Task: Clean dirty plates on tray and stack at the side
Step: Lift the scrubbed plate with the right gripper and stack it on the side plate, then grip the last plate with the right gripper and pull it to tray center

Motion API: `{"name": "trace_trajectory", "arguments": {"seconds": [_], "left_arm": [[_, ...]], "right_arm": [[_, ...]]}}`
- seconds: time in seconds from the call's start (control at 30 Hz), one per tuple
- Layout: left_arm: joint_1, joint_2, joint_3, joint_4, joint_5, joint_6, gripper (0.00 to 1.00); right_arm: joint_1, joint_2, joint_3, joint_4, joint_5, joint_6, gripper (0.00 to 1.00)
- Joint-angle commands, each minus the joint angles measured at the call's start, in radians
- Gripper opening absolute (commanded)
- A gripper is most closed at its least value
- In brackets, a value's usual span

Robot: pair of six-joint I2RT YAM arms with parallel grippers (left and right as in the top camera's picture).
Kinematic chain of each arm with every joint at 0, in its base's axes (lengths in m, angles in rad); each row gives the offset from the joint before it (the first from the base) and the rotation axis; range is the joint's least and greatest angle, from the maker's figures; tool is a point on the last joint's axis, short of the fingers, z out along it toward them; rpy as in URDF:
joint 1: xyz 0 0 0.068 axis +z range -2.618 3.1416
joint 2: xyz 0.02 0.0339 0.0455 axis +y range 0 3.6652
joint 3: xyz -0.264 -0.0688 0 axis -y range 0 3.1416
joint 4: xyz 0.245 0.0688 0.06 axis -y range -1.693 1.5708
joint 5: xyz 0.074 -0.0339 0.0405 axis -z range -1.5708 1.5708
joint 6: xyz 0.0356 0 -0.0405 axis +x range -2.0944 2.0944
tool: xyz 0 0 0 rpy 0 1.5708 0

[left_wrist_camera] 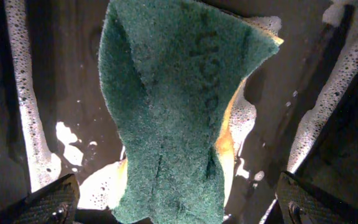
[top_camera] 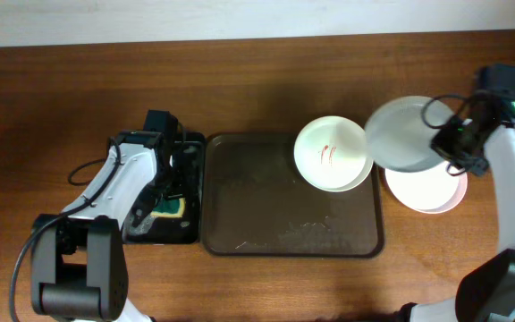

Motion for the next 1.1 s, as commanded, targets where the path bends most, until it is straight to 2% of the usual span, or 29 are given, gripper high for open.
{"name": "trace_trajectory", "arguments": {"seconds": [0.0, 0.17, 0.2, 0.23, 0.27, 0.3, 0.33, 0.43, 0.5, 0.53, 0.6, 0.67, 0.77, 0.83, 0.97, 1.07], "left_arm": [[0.002, -0.019, 0.018, 0.001, -0.004, 0.001, 0.99], [0.002, -0.019, 0.018, 0.001, -0.004, 0.001, 0.99], [0.002, -0.019, 0.018, 0.001, -0.004, 0.001, 0.99], [0.002, -0.019, 0.018, 0.001, -0.004, 0.001, 0.99], [0.002, -0.019, 0.018, 0.001, -0.004, 0.001, 0.99], [0.002, -0.019, 0.018, 0.001, -0.004, 0.001, 1.0], [0.002, -0.019, 0.018, 0.001, -0.004, 0.001, 0.99], [0.002, -0.019, 0.018, 0.001, -0.004, 0.001, 1.0], [0.002, -0.019, 0.018, 0.0, -0.004, 0.001, 0.99], [0.002, -0.019, 0.018, 0.0, -0.004, 0.001, 0.99], [0.001, -0.019, 0.018, 0.0, -0.004, 0.001, 0.99], [0.002, -0.019, 0.018, 0.0, -0.003, 0.001, 0.99], [0.001, -0.019, 0.018, 0.0, -0.004, 0.001, 0.99], [0.001, -0.019, 0.018, 0.0, -0.004, 0.001, 0.99], [0.001, -0.019, 0.018, 0.001, -0.004, 0.001, 0.99], [0.001, -0.019, 0.018, 0.001, -0.004, 0.001, 0.99]], "right_arm": [[-0.098, -0.018, -0.041, 0.006, -0.017, 0.005, 0.04], [-0.183, -0.012, -0.225, 0.142, -0.017, 0.005, 0.04], [-0.183, -0.012, -0.237, 0.16, -0.02, 0.006, 0.08], [-0.182, -0.012, -0.241, 0.179, -0.046, 0.005, 0.22], [-0.181, -0.012, -0.241, 0.227, -0.212, -0.092, 0.52], [-0.177, -0.012, -0.241, 0.246, -0.341, -0.164, 0.64], [-0.156, -0.012, -0.241, 0.246, -0.436, -0.232, 0.66], [-0.024, -0.01, -0.25, 0.226, -0.46, -0.342, 0.72], [0.09, 0.005, -0.289, 0.24, -0.389, -0.343, 0.72], [0.138, 0.021, -0.311, 0.256, -0.371, -0.335, 0.68], [0.18, 0.049, -0.346, 0.292, -0.322, -0.275, 0.65], [0.206, 0.111, -0.39, 0.393, -0.342, -0.249, 0.57], [0.24, 0.198, -0.393, 0.456, -0.355, -0.23, 0.37], [0.271, 0.22, -0.393, 0.473, -0.357, -0.229, 0.05], [0.352, 0.22, -0.393, 0.401, -0.546, -0.228, 0.04], [0.407, 0.22, -0.393, 0.414, -0.626, -0.065, 0.04]]}}
